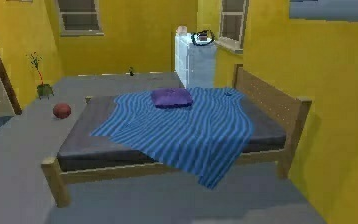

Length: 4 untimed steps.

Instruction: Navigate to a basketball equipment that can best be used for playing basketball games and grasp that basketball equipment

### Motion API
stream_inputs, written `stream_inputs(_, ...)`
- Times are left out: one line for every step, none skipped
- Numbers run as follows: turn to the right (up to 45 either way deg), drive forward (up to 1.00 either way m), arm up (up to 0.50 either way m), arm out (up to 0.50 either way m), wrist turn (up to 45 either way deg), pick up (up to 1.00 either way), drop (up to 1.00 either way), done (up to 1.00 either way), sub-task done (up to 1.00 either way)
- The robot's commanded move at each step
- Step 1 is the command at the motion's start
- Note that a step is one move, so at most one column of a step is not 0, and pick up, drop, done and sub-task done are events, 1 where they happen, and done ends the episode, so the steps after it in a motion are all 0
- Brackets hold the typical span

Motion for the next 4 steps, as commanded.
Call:
stream_inputs(0.0, 0.30, 0.00, 0.00, 0.0, 0.00, 0.00, 0.00, 0.00)
stream_inputs(-45.0, 0.00, 0.00, 0.00, 0.0, 0.00, 0.00, 0.00, 0.00)
stream_inputs(0.0, 0.40, 0.00, 0.00, 0.0, 0.00, 0.00, 0.00, 0.00)
stream_inputs(-18.0, 0.00, 0.00, 0.00, 0.0, 0.00, 0.00, 0.00, 0.00)
